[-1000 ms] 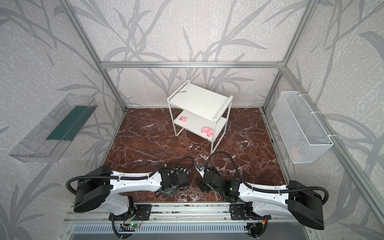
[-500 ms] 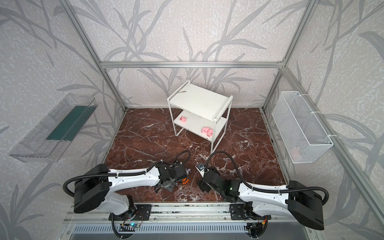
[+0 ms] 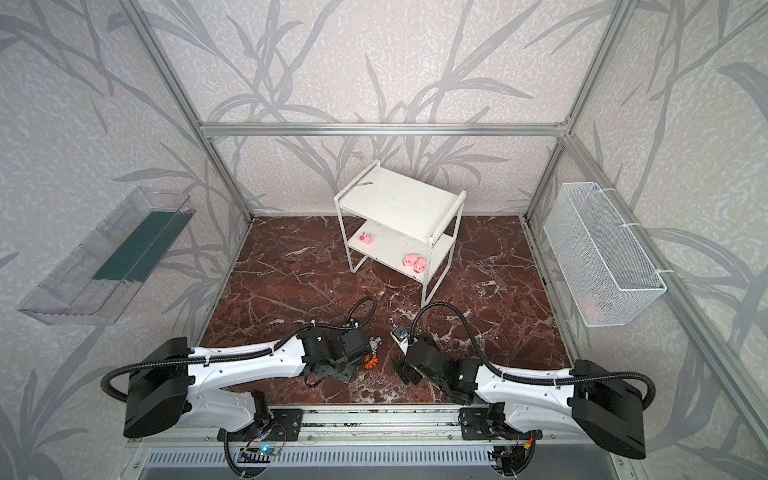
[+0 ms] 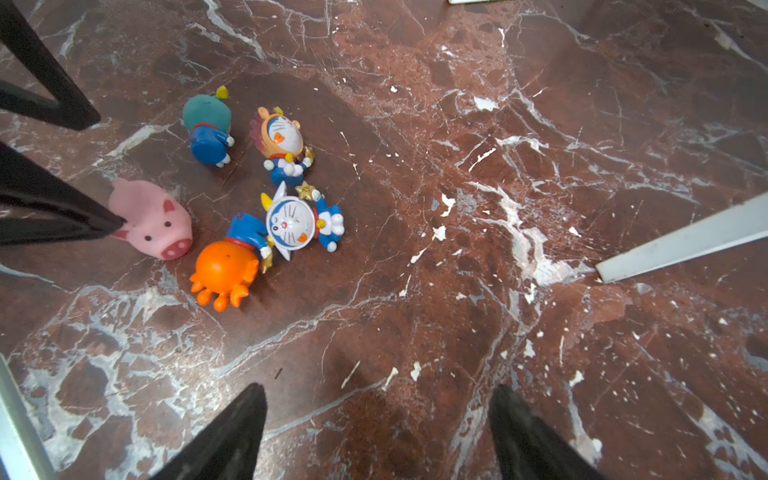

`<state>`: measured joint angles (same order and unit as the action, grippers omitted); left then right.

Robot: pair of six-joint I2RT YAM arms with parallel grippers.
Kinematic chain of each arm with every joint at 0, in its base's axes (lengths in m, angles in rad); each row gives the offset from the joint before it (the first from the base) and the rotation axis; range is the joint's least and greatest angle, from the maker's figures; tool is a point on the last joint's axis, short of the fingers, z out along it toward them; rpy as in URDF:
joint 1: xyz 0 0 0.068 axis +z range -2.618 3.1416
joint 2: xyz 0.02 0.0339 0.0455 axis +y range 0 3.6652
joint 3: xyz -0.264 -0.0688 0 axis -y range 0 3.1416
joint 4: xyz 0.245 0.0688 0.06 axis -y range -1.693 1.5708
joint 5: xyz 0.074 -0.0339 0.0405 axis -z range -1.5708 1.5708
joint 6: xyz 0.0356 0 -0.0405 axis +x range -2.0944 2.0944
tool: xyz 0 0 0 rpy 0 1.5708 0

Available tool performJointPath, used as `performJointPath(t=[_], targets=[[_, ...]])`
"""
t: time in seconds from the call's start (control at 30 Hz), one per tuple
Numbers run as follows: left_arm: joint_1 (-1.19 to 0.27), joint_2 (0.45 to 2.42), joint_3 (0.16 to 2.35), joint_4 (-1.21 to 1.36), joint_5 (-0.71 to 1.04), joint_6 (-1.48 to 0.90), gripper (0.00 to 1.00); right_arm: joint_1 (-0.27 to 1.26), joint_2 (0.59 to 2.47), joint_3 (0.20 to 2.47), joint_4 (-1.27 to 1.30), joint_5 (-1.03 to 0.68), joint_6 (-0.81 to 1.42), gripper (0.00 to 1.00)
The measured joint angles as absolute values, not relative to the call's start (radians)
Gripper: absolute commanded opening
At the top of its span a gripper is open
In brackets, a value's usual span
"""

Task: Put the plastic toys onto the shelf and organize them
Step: 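Close the left gripper on the pink pig at the pile's edge, then lift the pink pig with the left gripper off the floor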

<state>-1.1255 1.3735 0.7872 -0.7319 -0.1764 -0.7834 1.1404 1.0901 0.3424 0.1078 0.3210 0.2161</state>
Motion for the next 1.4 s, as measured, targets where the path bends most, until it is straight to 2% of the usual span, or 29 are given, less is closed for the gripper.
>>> performJointPath(t=[0.63,1.4], targets=[[-1.137,1.462,0.787,-0.696,-0.213,-0.918,0.65,1.14,1.072,0.342,0.107,0.321,0.216,0.85],[-1.143,1.341,0.743,-0.884,-0.327,-0.988,0.66,1.14,1.071,0.342,0.108,0.321,0.217,0.85]])
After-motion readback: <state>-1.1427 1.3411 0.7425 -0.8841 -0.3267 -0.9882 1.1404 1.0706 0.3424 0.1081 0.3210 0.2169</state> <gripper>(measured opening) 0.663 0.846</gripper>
